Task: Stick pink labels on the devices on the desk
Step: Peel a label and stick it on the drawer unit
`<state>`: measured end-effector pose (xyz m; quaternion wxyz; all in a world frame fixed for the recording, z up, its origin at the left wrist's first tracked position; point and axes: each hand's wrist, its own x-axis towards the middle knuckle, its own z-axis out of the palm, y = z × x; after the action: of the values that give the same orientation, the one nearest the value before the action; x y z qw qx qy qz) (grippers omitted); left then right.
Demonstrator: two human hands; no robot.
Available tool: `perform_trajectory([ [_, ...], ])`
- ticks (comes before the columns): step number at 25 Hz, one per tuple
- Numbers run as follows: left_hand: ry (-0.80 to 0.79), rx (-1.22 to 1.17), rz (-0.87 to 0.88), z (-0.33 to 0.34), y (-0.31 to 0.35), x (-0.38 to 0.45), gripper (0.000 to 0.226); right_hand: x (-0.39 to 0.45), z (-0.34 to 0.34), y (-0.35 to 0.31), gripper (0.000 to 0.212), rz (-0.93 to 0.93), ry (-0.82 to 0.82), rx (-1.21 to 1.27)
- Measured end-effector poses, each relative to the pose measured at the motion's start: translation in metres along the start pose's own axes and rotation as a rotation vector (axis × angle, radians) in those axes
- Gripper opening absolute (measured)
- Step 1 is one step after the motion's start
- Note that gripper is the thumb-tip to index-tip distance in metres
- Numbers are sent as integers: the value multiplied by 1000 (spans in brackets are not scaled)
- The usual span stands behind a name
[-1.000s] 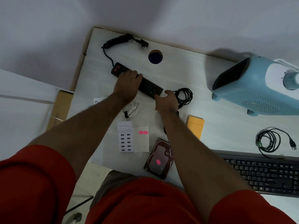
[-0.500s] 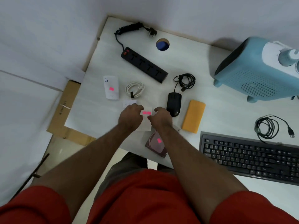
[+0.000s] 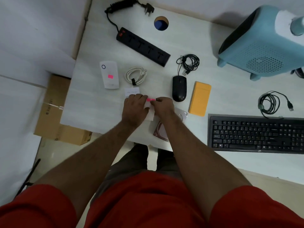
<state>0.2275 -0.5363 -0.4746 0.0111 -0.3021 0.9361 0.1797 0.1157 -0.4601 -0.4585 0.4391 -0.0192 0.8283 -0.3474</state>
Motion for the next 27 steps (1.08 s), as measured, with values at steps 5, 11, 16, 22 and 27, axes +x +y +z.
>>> perform_trajectory([
  [5,25,-370,-34,-23,13,1,28,-32,-20,7,12,119,-173,450],
  [11,-22,-540,25,-42,49,-3,21,-60,-56,22,15,62,-223,628],
  [16,-79,-501,24,-28,86,-5,19,-62,-85,48,11,57,-179,619],
  [22,-114,-485,-4,-16,127,-12,20,-54,-114,79,14,20,-160,481],
  [27,-128,-455,-126,-4,158,-15,20,-46,-139,95,15,2,-186,405],
])
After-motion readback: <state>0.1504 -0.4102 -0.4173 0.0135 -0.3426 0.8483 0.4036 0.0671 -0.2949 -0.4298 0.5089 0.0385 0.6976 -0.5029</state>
